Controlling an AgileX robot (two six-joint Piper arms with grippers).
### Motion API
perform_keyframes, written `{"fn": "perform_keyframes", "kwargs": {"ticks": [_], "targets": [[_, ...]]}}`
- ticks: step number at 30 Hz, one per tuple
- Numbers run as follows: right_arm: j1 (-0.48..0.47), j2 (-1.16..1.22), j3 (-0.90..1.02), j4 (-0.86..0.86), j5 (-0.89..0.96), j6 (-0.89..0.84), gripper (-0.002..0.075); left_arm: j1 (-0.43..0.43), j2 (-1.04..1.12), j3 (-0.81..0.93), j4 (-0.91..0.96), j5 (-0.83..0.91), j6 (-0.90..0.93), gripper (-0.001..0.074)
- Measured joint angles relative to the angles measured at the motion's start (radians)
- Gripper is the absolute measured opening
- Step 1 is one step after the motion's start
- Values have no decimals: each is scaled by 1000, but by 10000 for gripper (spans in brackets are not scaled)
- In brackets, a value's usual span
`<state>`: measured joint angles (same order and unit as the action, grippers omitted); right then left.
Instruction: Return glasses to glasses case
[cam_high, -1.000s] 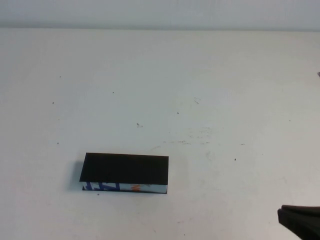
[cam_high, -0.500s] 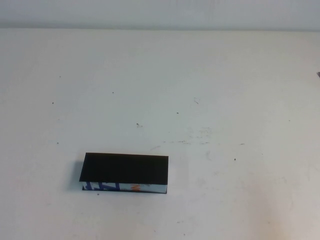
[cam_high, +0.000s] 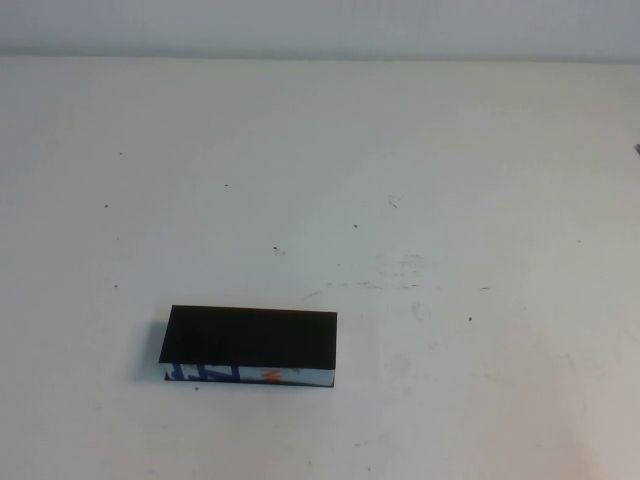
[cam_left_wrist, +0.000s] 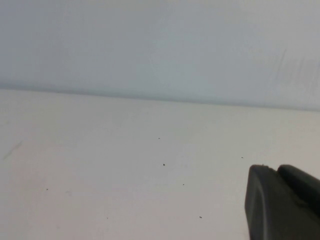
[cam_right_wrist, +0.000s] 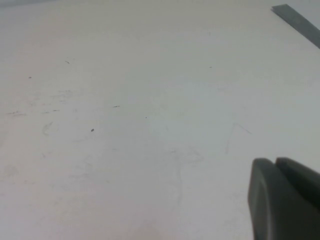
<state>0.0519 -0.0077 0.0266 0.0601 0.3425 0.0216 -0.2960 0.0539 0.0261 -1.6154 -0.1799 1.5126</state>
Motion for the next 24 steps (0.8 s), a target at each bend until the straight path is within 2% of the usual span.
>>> {"fn": "perform_keyframes", "kwargs": {"ticks": [24], "targets": [[0, 0, 0, 2, 2, -10, -13, 0, 0, 0, 0, 0, 0, -1]]}}
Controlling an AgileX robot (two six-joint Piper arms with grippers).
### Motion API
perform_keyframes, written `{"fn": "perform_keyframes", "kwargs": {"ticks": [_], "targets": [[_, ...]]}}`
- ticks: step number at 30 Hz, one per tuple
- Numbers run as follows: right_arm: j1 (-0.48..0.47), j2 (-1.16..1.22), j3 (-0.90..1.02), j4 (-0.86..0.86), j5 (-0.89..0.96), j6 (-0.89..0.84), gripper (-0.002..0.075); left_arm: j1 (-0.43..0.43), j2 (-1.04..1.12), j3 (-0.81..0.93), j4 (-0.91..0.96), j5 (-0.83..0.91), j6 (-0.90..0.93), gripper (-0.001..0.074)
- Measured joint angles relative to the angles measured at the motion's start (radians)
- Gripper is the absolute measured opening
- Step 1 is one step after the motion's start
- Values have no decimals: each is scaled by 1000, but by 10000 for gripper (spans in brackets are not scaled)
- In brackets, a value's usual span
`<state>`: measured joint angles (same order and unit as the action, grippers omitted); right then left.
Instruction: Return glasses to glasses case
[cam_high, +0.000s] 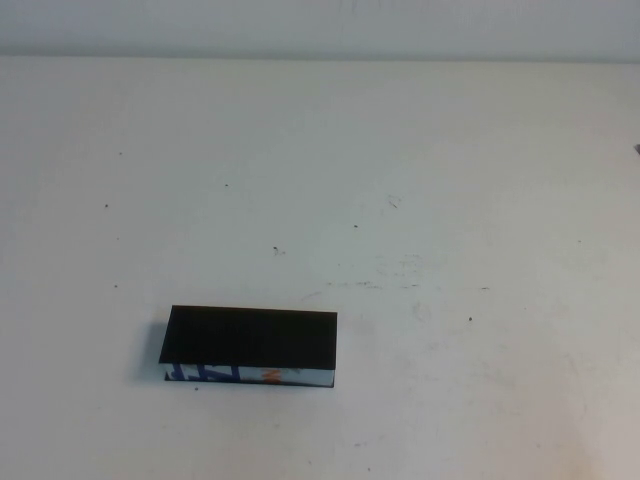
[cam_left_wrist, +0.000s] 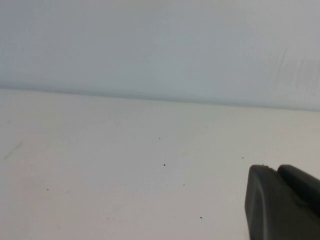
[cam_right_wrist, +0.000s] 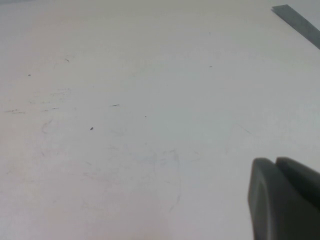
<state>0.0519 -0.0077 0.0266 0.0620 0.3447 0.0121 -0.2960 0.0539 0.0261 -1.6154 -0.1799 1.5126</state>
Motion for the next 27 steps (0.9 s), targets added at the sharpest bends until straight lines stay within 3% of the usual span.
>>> {"fn": "perform_keyframes", "kwargs": {"ticks": [4, 6, 9, 13, 15, 21, 27], "targets": [[0, 0, 0, 0, 0, 0, -13, 0, 0, 0, 6, -17, -7, -1], [0, 0, 0, 0, 0, 0, -13, 0, 0, 0, 110, -18, -83, -1], [0, 0, 0, 0, 0, 0, -13, 25, 9, 0, 537, 2, -450, -1], [0, 0, 0, 0, 0, 0, -13, 122, 11, 0, 1225, 85, -1089, -1], [0, 0, 0, 0, 0, 0, -13, 177, 0, 0, 1411, 156, -1258, -1], [0, -2, 0, 0, 0, -2, -13, 299, -61, 0, 1530, 411, -1397, -1], [0, -2, 0, 0, 2, -2, -13, 315, -61, 0, 1541, 539, -1411, -1]]}}
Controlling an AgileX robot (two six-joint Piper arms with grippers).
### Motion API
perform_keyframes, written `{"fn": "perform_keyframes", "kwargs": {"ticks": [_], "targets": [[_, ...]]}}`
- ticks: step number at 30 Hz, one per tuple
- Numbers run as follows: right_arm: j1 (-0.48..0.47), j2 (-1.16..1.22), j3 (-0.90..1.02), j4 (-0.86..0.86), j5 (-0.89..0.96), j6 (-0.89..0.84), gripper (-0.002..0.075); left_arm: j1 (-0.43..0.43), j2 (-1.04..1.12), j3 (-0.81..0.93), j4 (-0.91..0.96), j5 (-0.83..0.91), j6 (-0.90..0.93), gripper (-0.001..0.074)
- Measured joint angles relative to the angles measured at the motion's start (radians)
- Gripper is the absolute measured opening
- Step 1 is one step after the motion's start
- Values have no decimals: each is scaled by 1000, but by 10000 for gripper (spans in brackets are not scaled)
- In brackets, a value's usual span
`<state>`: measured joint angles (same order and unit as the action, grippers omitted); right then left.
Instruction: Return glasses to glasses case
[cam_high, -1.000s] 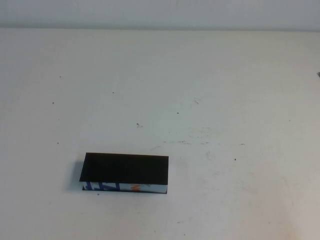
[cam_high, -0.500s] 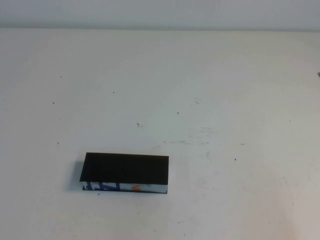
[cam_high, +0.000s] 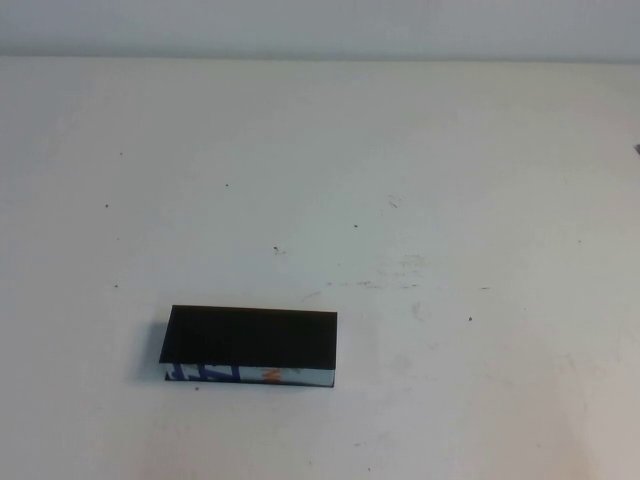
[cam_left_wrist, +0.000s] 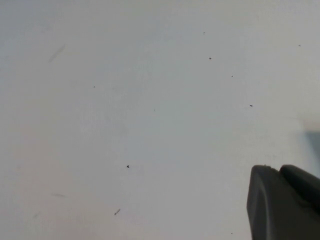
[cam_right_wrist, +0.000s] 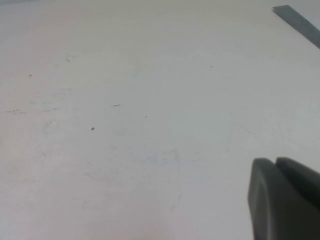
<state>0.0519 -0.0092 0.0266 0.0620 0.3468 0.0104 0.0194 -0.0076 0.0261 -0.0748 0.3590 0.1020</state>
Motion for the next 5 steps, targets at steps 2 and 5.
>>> {"fn": "perform_keyframes", "kwargs": {"ticks": [2, 5], "targets": [[0, 0, 0, 0, 0, 0, -13, 1, 0, 0, 0, 4, -1, -1], [0, 0, 0, 0, 0, 0, -13, 1, 0, 0, 0, 4, -3, -1]]}}
